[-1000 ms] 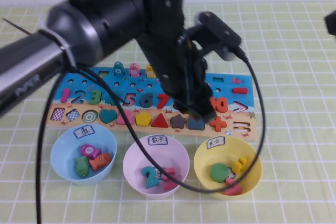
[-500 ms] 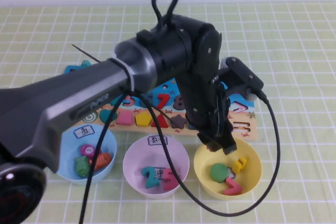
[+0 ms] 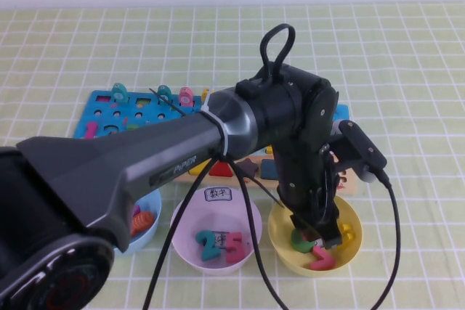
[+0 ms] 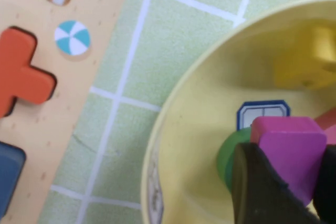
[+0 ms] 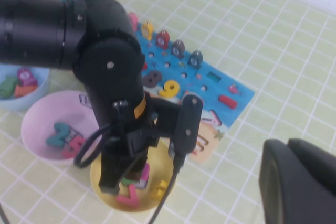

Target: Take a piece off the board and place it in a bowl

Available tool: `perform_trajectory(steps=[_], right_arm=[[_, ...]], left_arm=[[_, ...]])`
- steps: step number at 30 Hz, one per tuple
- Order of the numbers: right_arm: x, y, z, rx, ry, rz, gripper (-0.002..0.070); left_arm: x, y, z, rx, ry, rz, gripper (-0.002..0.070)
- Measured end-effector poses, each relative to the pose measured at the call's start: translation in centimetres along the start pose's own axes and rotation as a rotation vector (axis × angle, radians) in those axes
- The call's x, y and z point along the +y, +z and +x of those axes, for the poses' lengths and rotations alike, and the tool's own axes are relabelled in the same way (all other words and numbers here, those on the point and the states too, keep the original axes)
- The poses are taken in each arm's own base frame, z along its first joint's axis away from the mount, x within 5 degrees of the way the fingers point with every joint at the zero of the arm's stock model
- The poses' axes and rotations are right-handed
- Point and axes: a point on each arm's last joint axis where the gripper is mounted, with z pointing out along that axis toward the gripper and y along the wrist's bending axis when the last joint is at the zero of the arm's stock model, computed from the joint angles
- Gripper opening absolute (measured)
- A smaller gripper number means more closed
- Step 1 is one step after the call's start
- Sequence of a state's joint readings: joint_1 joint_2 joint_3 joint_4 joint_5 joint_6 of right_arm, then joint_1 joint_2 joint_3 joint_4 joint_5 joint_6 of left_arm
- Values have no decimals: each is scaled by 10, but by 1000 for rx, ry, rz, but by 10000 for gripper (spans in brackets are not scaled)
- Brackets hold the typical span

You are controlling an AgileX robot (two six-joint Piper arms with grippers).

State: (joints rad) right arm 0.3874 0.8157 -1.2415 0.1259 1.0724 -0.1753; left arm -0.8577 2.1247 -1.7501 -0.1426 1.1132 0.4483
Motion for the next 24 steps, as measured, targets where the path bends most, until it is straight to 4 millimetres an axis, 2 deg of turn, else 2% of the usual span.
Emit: perform_trajectory(steps=[9, 11, 14, 16, 18, 19, 22, 24], right_arm=[[0, 0, 4, 44, -9, 3, -17], [0, 0, 4, 46, -10, 4, -17], [0, -3, 5, 39, -12, 5, -17], [0, -6, 6, 28, -28, 8, -17], [1, -12, 6, 3, -44, 13, -17], [1, -16, 6, -17, -48, 16, -17], [3, -34, 9, -92, -63, 30, -17], [5, -47, 11, -158, -71, 41, -17]], left_arm=[[1, 0, 0, -5, 14, -9, 190], [1, 0, 0, -5, 15, -9, 242], [1, -1, -1, -6, 3, -7, 368], [1, -2, -1, -1, -19, -12, 393], [3, -5, -2, -4, -47, -33, 370], [4, -7, -3, -8, -57, -45, 333], [7, -14, -5, -34, -75, -70, 164], [9, -29, -6, -87, -81, -93, 68]])
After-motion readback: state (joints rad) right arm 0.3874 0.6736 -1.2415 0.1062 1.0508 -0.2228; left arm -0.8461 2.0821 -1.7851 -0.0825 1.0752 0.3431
